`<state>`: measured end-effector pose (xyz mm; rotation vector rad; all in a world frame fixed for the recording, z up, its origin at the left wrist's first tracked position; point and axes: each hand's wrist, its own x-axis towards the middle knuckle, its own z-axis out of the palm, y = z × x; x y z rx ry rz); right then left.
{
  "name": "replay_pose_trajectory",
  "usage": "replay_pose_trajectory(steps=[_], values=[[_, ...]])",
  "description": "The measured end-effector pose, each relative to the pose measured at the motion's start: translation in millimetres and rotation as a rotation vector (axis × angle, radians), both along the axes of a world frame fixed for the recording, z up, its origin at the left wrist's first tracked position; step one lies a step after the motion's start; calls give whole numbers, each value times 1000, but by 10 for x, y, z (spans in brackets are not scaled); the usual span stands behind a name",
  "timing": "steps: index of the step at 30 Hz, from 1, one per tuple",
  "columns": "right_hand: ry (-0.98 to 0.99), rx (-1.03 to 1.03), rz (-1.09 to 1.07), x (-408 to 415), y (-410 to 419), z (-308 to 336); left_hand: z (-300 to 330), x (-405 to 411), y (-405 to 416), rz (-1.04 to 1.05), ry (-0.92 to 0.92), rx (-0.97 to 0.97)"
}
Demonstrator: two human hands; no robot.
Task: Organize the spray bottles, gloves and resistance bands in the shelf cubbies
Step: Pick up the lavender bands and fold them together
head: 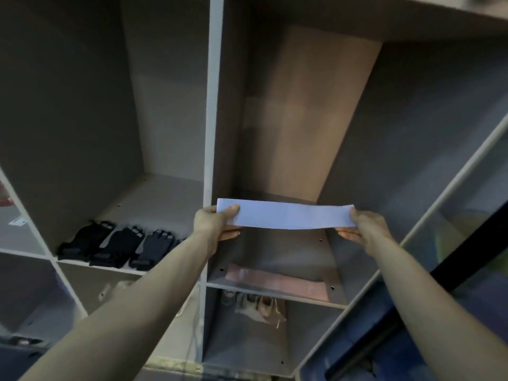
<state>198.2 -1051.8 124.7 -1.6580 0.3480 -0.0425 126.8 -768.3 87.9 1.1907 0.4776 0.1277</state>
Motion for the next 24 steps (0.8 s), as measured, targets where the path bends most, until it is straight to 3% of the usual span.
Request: replay_pose_trajectory(steps=[8,13,24], values=[[217,97,-19,70,-287,-936,-749,489,-194,58,184,129],[320,-36,-11,311,-338,-1305,-1153,835,-196,65,253,202],[281,-277,-67,760,-363,-2218,-2194,1332,-136,-16,347,479]])
